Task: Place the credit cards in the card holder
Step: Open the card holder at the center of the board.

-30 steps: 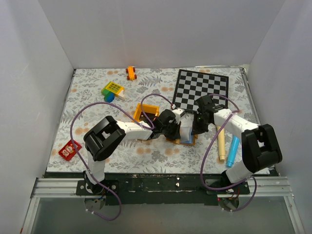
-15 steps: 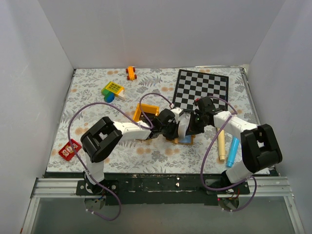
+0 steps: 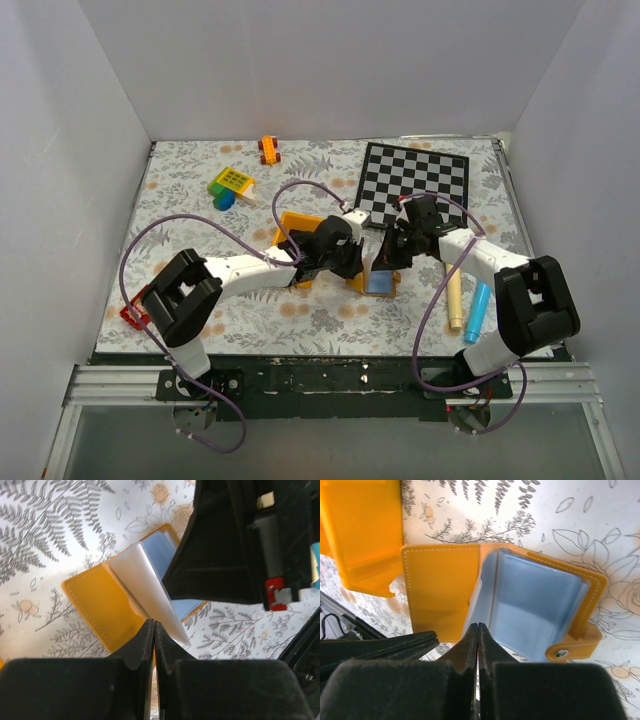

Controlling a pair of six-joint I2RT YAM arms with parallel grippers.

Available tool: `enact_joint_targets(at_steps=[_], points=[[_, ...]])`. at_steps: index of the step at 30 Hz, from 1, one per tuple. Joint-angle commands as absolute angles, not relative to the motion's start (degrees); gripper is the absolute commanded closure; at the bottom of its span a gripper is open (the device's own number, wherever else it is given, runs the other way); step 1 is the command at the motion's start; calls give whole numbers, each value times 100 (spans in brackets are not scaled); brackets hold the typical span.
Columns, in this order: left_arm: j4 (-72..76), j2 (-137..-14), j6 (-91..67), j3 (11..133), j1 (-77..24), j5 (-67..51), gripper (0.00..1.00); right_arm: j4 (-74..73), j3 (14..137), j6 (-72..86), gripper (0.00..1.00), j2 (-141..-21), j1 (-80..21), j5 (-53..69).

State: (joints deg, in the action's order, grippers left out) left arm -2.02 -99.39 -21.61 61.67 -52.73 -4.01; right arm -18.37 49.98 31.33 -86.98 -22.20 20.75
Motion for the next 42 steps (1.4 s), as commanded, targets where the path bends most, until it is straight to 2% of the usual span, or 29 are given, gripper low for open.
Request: enact_joint_targets(at_steps=[1, 6, 16, 21, 34, 42], points=[[-360, -9388, -2162, 5933, -5309, -79, 100, -1380, 4992, 3234, 99, -8806, -2215, 2557], [-509, -8860, -2162, 5740, -5309, 404, 100, -1362, 5168, 3208, 99, -9105, -2241, 2654], [-703, -8341, -2145, 5678, -5309, 562, 100, -1424, 5370, 3059, 99, -9519, -2575, 2470], [-677, -8411, -2136, 5695, -5309, 501, 100, -1459, 5423, 3085, 99, -9430, -2646, 2338], [-545, -8560, -2171, 5607, -5309, 299, 100, -1415, 5678, 3024, 99, -10142, -2927, 1978], [-133, -9201, -2136, 5563, -5309, -200, 100, -1476, 5599, 2988, 99, -10169, -2971, 1740]])
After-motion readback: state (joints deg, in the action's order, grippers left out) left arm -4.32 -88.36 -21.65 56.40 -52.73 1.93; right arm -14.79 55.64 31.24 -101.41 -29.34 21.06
